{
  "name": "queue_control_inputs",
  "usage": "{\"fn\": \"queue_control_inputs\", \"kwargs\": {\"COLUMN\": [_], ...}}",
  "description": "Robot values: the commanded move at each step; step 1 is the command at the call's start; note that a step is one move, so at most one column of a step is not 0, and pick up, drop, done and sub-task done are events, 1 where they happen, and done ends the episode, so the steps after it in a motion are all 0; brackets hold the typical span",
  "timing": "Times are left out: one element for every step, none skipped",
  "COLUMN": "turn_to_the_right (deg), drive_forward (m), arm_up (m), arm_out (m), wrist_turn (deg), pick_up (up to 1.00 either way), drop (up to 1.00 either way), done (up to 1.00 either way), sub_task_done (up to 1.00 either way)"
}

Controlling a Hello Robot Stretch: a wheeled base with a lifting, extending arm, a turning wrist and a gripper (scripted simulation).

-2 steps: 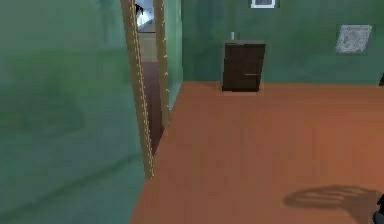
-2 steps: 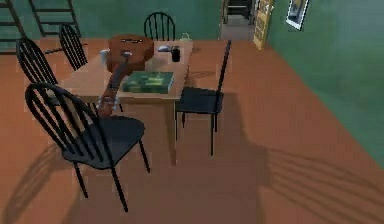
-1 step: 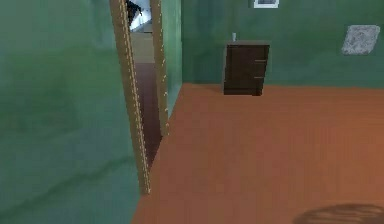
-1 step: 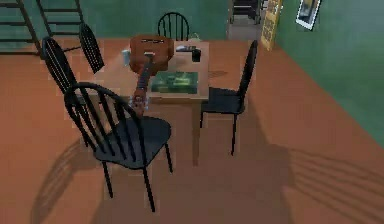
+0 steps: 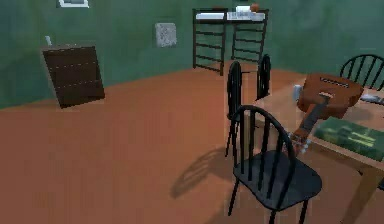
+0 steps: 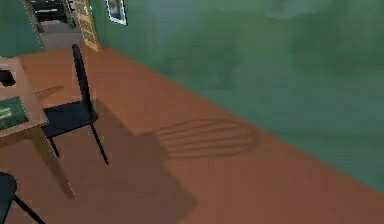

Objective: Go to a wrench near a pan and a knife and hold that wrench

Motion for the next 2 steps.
{"fn": "queue_control_inputs", "kwargs": {"turn_to_the_right": [45.0, 6.0], "drive_forward": [0.0, 0.0], "arm_up": [0.0, 0.0], "arm_out": [0.0, 0.0], "wrist_turn": [0.0, 0.0], "pick_up": [0.0, 0.0], "drop": [0.0, 0.0], "done": [0.0, 0.0], "sub_task_done": [0.0, 0.0]}}
